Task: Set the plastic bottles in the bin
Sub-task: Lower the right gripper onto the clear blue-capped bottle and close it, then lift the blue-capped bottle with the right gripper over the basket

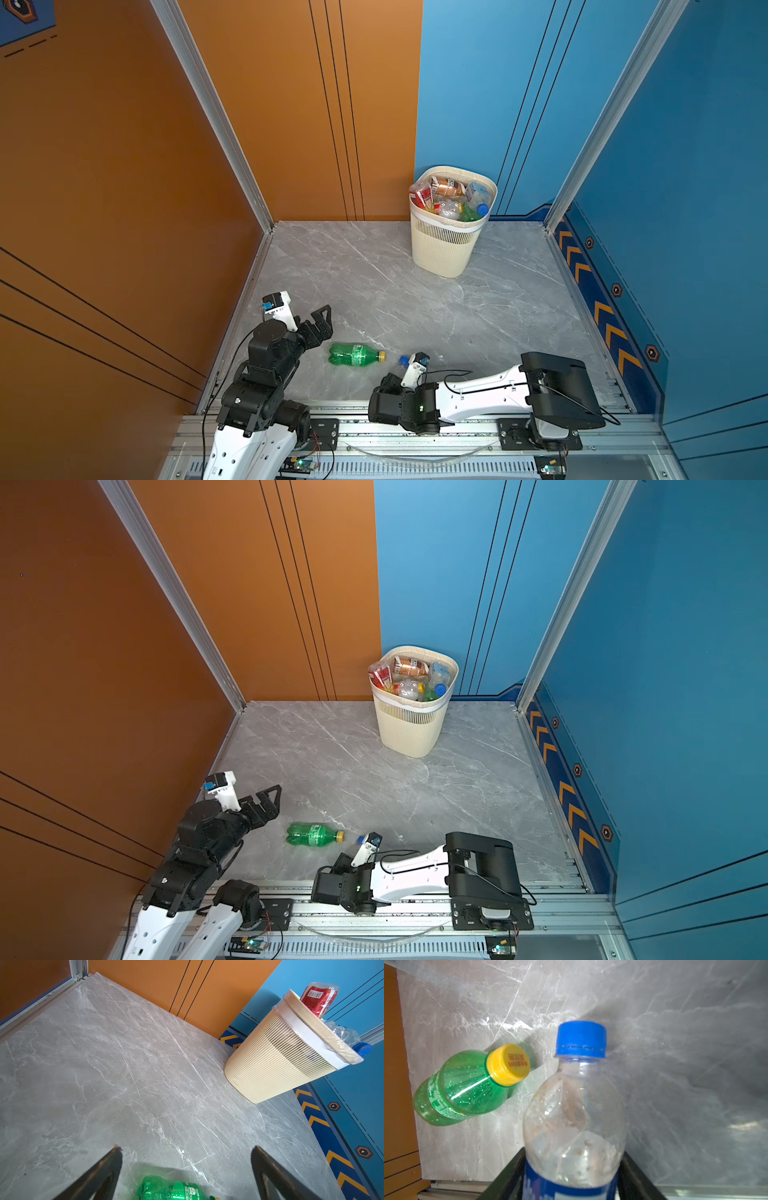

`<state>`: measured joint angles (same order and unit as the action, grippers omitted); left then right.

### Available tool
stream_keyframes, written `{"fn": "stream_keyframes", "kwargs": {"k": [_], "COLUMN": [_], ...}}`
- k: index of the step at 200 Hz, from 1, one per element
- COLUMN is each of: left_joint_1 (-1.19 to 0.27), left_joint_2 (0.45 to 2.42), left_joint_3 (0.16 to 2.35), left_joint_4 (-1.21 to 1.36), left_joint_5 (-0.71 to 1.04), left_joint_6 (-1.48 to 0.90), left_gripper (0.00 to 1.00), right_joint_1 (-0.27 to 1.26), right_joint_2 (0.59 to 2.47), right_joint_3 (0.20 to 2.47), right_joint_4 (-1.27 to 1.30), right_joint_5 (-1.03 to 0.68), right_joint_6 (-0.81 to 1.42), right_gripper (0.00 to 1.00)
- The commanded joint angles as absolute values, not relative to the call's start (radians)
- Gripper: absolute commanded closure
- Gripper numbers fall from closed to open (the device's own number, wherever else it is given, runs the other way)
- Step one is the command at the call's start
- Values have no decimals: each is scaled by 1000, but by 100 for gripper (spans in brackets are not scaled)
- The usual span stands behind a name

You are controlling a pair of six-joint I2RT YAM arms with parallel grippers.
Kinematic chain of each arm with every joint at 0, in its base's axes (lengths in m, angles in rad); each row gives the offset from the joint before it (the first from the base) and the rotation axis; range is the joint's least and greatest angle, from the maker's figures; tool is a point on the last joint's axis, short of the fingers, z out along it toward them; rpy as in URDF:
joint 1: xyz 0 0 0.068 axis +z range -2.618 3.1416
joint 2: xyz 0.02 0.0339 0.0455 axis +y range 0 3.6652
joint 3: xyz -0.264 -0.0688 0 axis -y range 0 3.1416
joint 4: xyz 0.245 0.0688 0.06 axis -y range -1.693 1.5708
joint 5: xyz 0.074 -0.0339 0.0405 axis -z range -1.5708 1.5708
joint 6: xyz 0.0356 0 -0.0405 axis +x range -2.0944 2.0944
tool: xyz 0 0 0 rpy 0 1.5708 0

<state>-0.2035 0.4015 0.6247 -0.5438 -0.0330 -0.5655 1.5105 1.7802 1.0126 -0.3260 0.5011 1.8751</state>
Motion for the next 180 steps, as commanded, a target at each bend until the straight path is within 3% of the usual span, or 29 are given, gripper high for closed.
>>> {"fn": "stream_keyframes", "kwargs": {"k": [1,76,143,180], "left_joint_1": [-191,-175,-147,-134], "left_joint_2": [399,413,420,414], "left_joint_3": [629,605,551,531], "left_joint_4": [-554,-559,-568,-599], "left_joint_5": [-6,0,29,35], "left_joint_6": [-549,-576,-651,-687], "left_gripper": [2,2,2,2], "right_joint_1": [1493,1417,1232,1050], "right_joint_2": [1775,1601,1268,1148], "right_joint_3": [1022,979,1038,1196], "right_joint_4": [-335,-453,-647,-643], "right_joint_5": [535,664,780,715], "right_joint_6": [1853,1664,1165,766], "right_gripper": [43,52,52,52]}}
